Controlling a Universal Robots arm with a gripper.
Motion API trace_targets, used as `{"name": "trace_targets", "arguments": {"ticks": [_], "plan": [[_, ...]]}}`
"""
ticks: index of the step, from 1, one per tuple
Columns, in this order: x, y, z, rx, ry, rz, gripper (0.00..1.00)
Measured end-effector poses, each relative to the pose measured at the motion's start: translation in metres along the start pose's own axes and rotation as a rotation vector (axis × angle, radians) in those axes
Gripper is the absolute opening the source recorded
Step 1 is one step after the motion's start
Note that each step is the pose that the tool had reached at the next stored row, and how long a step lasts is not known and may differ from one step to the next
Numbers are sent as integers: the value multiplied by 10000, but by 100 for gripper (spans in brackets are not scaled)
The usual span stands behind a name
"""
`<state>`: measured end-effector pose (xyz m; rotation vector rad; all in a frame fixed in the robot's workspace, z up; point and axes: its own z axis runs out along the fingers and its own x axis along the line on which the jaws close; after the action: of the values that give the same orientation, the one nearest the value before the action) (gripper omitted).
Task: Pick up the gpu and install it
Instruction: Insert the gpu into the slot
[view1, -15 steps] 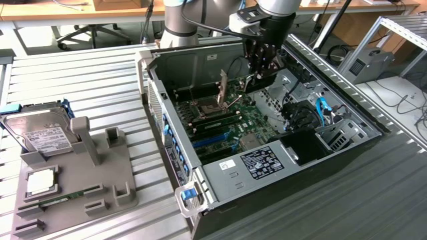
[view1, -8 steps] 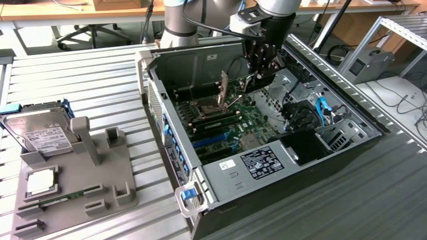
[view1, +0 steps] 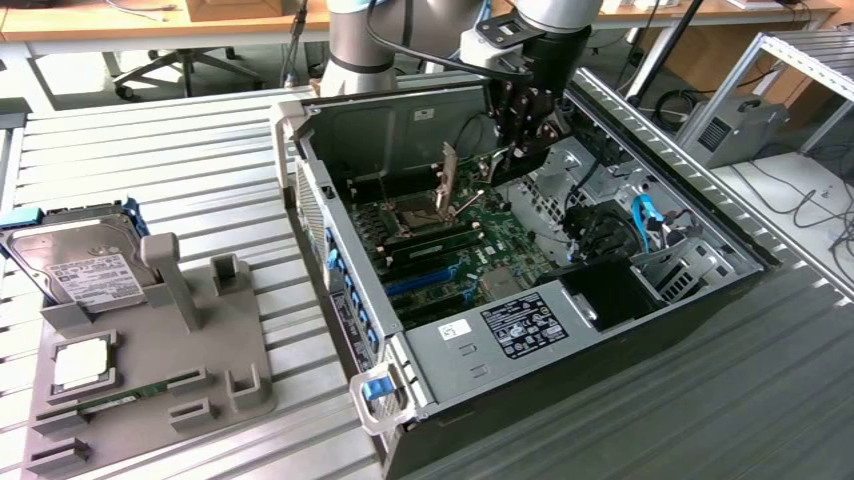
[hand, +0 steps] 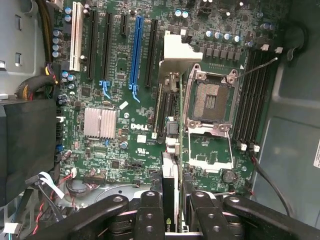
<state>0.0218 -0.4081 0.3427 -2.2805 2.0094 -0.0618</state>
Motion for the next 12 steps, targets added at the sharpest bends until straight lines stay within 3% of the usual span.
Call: {"name": "trace_targets", "arguments": {"ticks": [6, 7, 9, 10, 11, 12], "plan": [[1, 1, 6, 29, 82, 798, 26], [0, 1, 10, -112, 70, 815, 26], [0, 2, 18, -471, 42, 830, 26], [1, 2, 22, -592, 31, 835, 26], [1, 2, 24, -676, 25, 839, 26], [1, 3, 28, -862, 8, 847, 26]]}}
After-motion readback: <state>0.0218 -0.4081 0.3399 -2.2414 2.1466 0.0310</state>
